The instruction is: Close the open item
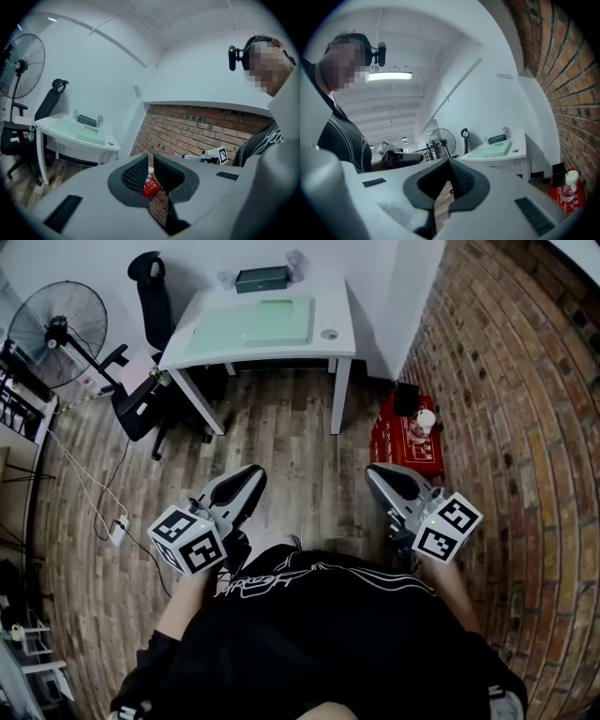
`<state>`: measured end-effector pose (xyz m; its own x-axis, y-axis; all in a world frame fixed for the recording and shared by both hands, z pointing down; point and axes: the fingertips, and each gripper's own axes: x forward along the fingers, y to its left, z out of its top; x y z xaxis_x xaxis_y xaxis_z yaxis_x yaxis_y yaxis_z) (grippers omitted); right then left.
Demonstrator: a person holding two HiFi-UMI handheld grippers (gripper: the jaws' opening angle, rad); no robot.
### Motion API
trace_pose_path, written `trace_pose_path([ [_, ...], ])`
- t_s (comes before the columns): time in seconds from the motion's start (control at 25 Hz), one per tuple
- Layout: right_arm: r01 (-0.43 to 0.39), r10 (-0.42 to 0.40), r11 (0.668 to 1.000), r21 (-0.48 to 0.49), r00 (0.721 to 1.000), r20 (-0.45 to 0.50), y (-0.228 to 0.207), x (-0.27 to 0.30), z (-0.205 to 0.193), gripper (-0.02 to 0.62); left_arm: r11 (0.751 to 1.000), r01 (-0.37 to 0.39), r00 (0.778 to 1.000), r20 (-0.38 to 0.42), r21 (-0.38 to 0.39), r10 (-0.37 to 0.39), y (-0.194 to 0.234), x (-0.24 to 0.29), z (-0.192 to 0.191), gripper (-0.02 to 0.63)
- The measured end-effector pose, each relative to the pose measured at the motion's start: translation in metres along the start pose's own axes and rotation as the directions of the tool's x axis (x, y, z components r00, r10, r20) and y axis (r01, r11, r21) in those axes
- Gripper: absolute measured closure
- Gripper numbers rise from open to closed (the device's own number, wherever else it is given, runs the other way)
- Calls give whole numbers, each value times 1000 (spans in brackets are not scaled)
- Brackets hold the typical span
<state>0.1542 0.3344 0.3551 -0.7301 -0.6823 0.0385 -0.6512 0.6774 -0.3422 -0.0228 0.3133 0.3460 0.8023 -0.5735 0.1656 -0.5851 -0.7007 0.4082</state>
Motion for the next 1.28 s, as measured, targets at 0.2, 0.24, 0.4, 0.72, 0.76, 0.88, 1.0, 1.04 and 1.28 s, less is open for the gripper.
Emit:
trace_pose_path([
  [0.2, 49, -49, 999, 8, 999, 7, -18, 9, 1, 481, 999, -43, 999, 8, 20, 43, 16, -6, 9, 534],
  [0.24, 59, -59, 998, 7, 998, 4, -23, 14, 0, 456, 999, -54, 998, 15, 10, 53, 24, -7, 10, 498],
  [0.4, 70, -70, 998, 8, 997, -24, -36, 39, -8, 383, 995, -95, 995, 32, -34, 96, 64, -10, 12, 427],
  [0.72, 139, -136, 990, 27, 987, -85, -97, 109, -13, 339, 988, -150, 987, 46, -43, 152, 166, 24, 39, 361],
  [0.76, 148, -145, 988, 33, 985, -97, -107, 121, -14, 337, 987, -154, 987, 39, -52, 156, 181, 31, 41, 359],
  [0.88, 177, -169, 983, 58, 978, -125, -139, 162, -14, 325, 984, -167, 986, 0, -61, 167, 228, 55, 49, 354],
  [1.0, 198, -185, 977, 80, 971, -151, -168, 207, -12, 314, 983, -167, 986, -29, -79, 165, 274, 79, 61, 350],
  [1.04, 209, -193, 974, 85, 968, -160, -177, 221, -10, 313, 983, -164, 986, -37, -84, 161, 288, 87, 66, 350],
  [1.28, 265, -243, 960, 92, 949, -199, -234, 306, 0, 296, 982, -177, 983, -67, -69, 173, 372, 122, 97, 348],
])
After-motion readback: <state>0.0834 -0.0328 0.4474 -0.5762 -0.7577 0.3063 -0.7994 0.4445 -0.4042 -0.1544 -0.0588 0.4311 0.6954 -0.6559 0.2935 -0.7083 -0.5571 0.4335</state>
